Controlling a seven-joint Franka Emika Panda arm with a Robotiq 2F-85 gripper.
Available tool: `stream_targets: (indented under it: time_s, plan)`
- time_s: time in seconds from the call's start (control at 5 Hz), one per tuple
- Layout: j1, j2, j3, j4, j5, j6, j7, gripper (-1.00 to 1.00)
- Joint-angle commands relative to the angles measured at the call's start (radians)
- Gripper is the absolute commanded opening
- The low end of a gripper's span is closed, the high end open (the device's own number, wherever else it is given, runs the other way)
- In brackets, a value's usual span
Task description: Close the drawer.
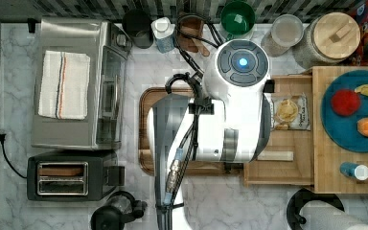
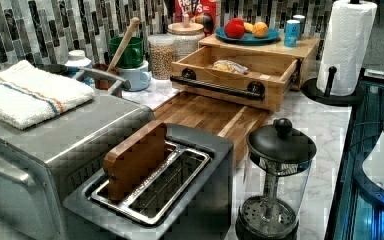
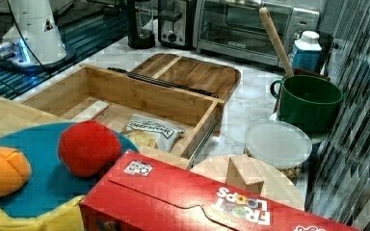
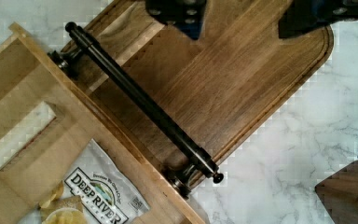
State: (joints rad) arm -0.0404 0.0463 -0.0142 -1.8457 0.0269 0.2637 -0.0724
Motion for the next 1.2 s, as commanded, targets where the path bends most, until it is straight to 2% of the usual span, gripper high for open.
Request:
stream_targets:
  time_s: [0.2, 0.4, 0.6, 0.8, 1.0, 1.2]
  plan:
    - [-0.002, 0.000, 0.002, 0.000, 0.001, 0.003, -0.013, -1.00]
    - [-0.022, 0.005, -0.007, -0.003, 0.047, -0.015, -0.114, 1.00]
    - [-0.021, 0.012, 0.000, -0.006, 0.107, -0.046, -0.251, 1.00]
    - [0.089, -0.013, -0.040, -0.039, 0.084, -0.024, -0.323, 1.00]
    - [0.055, -0.049, 0.060, -0.106, 0.089, 0.049, -0.411, 1.00]
    - [0.034, -0.036, 0.118, -0.114, 0.100, 0.059, -0.436, -1.00]
